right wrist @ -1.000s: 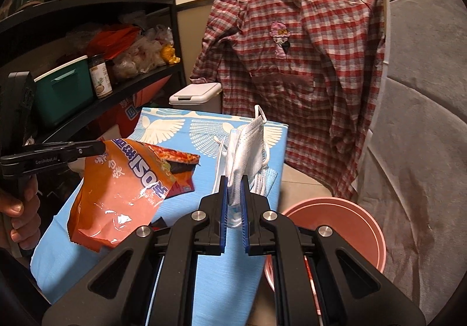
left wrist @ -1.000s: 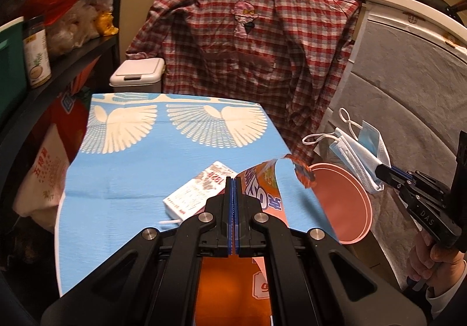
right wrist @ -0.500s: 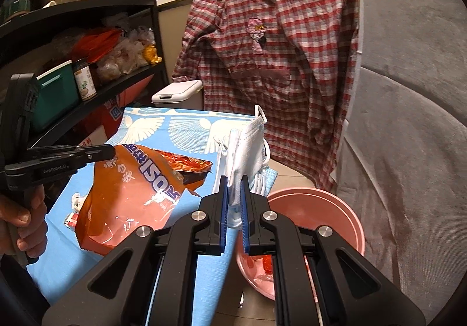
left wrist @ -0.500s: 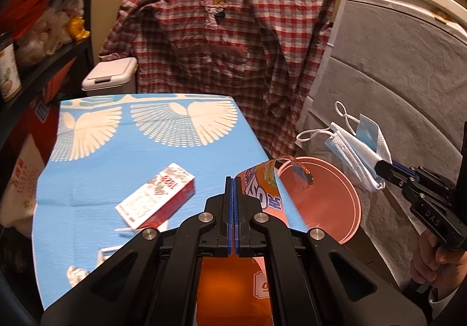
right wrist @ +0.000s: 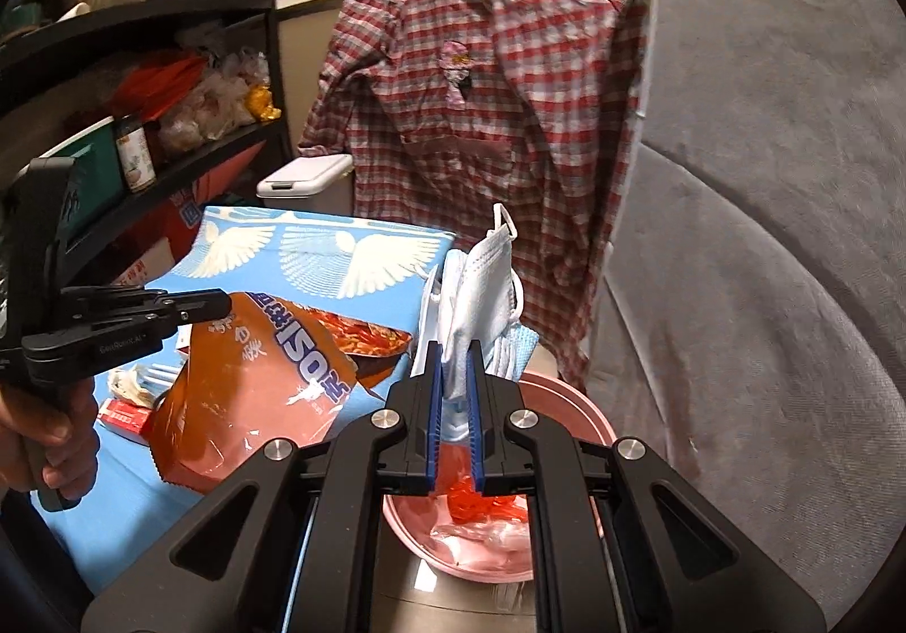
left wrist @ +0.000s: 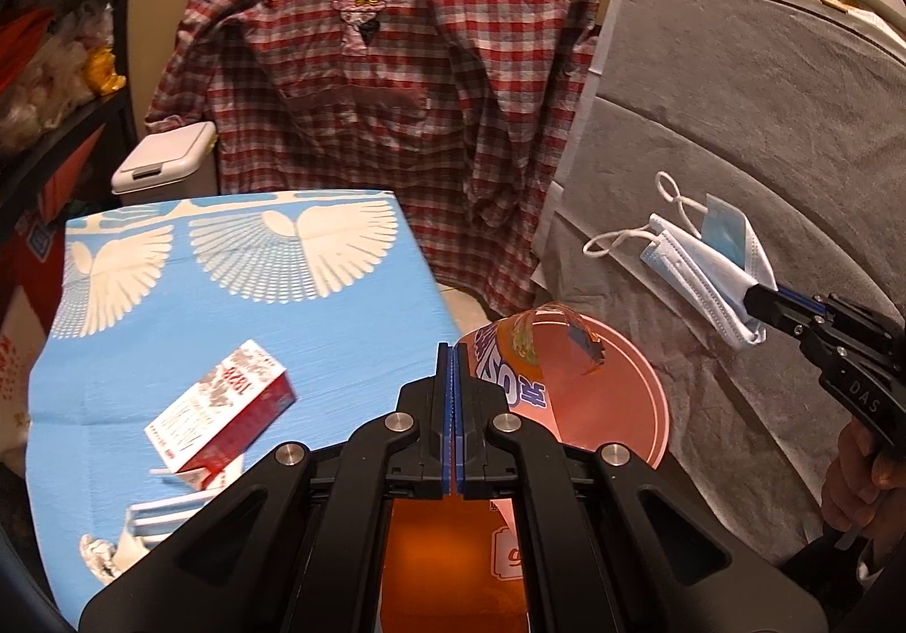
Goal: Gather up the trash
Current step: 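Carry the orange bag and the face mask over the pink bin, then open both tools to drop the orange bag and face mask into the bin, then move both open tools back toward the remaining items on the table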
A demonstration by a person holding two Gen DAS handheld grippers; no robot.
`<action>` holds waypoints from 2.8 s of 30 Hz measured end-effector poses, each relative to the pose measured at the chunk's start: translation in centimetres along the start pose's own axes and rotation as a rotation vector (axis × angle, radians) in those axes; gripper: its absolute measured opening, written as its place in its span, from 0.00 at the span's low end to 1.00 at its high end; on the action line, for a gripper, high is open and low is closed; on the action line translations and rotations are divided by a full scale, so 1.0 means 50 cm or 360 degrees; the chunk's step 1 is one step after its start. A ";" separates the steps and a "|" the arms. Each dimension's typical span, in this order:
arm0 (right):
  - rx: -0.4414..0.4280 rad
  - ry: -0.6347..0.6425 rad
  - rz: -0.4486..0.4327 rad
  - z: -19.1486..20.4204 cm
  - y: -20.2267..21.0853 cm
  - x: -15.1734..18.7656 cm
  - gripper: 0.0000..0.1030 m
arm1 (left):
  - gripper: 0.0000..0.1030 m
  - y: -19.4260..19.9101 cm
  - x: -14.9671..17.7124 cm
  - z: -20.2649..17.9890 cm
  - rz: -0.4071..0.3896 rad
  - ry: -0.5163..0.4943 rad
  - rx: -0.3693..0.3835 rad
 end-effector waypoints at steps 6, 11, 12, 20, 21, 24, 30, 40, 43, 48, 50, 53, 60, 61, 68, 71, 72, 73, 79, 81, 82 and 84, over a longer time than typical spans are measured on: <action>0.0004 -0.0106 0.0050 -0.030 -0.030 0.047 0.08 | 0.00 -0.034 0.002 -0.046 0.0016 -0.0021 0.0017; 0.0004 -0.0197 0.0090 -0.058 -0.041 0.072 0.08 | 0.00 -0.071 0.005 -0.080 0.0048 -0.0049 0.0009; 0.0005 -0.0206 0.0096 -0.061 -0.043 0.075 0.08 | 0.00 -0.079 0.005 -0.086 0.0056 -0.0047 0.0009; 0.0023 -0.0240 0.0155 -0.082 -0.060 0.099 0.08 | 0.00 -0.148 0.013 -0.120 0.0121 -0.0052 -0.0026; 0.0024 -0.0242 0.0162 -0.084 -0.063 0.101 0.08 | 0.00 -0.157 0.015 -0.122 0.0132 -0.0056 -0.0034; 0.0021 -0.0239 0.0186 -0.086 -0.071 0.107 0.09 | 0.00 -0.178 0.021 -0.125 0.0157 -0.0066 -0.0053; 0.0001 -0.0232 0.0234 -0.087 -0.090 0.115 0.10 | 0.00 -0.205 0.022 -0.129 0.0190 -0.0049 -0.0064; 0.0016 -0.0273 0.0289 -0.102 -0.111 0.125 0.26 | 0.09 -0.214 0.022 -0.138 0.0215 -0.0035 -0.0027; 0.0013 -0.0280 0.0282 -0.101 -0.110 0.124 0.27 | 0.09 -0.209 0.023 -0.144 0.0217 -0.0049 -0.0005; 0.0004 -0.0275 0.0276 -0.094 -0.109 0.121 0.29 | 0.11 -0.202 0.031 -0.156 0.0245 -0.0083 0.0047; -0.0001 -0.0273 0.0274 -0.092 -0.108 0.119 0.32 | 0.11 -0.198 0.031 -0.158 0.0238 -0.0090 0.0047; -0.0010 -0.0268 0.0277 -0.088 -0.107 0.119 0.37 | 0.11 -0.189 0.026 -0.154 0.0226 -0.0075 0.0053; -0.0085 -0.0334 0.0312 -0.087 -0.115 0.126 0.49 | 0.11 -0.157 0.014 -0.141 0.0183 -0.0078 0.0055; -0.0113 -0.0359 0.0313 -0.088 -0.118 0.127 0.49 | 0.11 -0.153 0.012 -0.139 0.0177 -0.0078 0.0055; -0.0124 -0.0313 0.0349 -0.064 -0.123 0.129 0.51 | 0.11 -0.113 -0.007 -0.097 0.0127 -0.0057 0.0033; -0.0101 -0.0248 0.0349 -0.054 -0.121 0.123 0.51 | 0.11 -0.092 -0.013 -0.075 0.0105 -0.0054 0.0016; -0.0117 -0.0254 0.0341 -0.054 -0.120 0.122 0.51 | 0.11 -0.084 -0.015 -0.067 0.0097 -0.0052 0.0010; -0.0122 -0.0258 0.0336 -0.054 -0.119 0.120 0.51 | 0.11 -0.078 -0.017 -0.062 0.0090 -0.0050 0.0007; -0.0031 -0.0184 0.0355 -0.041 -0.114 0.113 0.53 | 0.11 -0.022 -0.030 -0.022 0.0030 -0.0044 -0.0006; -0.0161 -0.0283 0.0323 -0.042 -0.112 0.112 0.52 | 0.11 0.001 -0.031 -0.009 0.0007 -0.0050 -0.0011; -0.0153 -0.0297 0.0314 -0.041 -0.108 0.108 0.52 | 0.11 0.010 -0.031 -0.003 -0.0003 -0.0054 -0.0015; -0.0162 -0.0299 0.0302 -0.040 -0.106 0.104 0.52 | 0.11 0.029 -0.033 0.011 -0.0021 -0.0057 -0.0023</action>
Point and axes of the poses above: each gripper's, at about its wrist camera, not at the fingertips, and y roughly against the way its jaws point, z to its left, x to its underside, the point moved 3 cm from there along -y, roughly the way its jaws point, and after that the axes turned 13 degrees about y, right-handed, at the moved point
